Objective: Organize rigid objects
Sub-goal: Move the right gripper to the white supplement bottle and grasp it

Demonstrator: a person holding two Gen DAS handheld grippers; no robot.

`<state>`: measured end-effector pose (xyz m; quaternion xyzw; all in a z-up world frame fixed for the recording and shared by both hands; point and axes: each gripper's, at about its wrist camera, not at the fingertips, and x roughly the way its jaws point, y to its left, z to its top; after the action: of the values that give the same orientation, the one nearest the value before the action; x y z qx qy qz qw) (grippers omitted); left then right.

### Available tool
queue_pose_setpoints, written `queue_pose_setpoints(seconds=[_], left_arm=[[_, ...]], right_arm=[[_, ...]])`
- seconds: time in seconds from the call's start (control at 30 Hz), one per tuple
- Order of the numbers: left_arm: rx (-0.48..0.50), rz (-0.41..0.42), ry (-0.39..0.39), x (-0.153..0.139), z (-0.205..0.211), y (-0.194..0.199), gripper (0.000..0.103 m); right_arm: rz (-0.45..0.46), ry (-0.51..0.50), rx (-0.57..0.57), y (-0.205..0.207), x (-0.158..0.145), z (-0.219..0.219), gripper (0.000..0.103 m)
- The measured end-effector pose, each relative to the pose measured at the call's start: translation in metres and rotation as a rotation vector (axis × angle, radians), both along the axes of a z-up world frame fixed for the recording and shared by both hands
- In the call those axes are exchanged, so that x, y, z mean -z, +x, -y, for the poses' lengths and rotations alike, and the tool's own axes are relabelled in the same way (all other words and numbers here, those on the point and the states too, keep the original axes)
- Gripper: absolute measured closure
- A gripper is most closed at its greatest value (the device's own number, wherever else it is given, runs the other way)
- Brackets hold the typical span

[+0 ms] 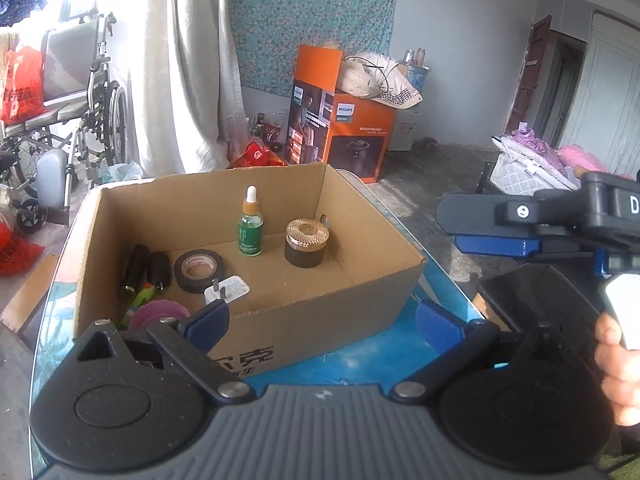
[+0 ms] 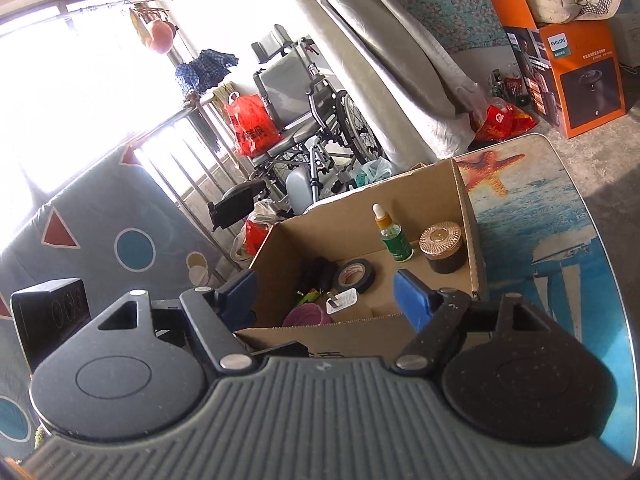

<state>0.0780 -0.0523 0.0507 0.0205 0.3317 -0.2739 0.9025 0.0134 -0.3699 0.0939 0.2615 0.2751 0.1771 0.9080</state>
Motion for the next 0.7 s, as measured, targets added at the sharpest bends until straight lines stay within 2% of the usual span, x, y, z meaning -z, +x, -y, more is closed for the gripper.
queue_pose_setpoints(seconds=[0.37,0.7], left_arm=[[-0.082,0.026,0.008,0.014,-0.052,-0.037,0.000],[-0.190,0.079,0.046,0.029,-0.088,-0.037,0.000]], right_arm=[[-0.108,0.037,-0.051,-0.002,0.028,-0.038,0.025],[-0.152,0.038,-0.196,0.038,0.037,-0.108,0.025]])
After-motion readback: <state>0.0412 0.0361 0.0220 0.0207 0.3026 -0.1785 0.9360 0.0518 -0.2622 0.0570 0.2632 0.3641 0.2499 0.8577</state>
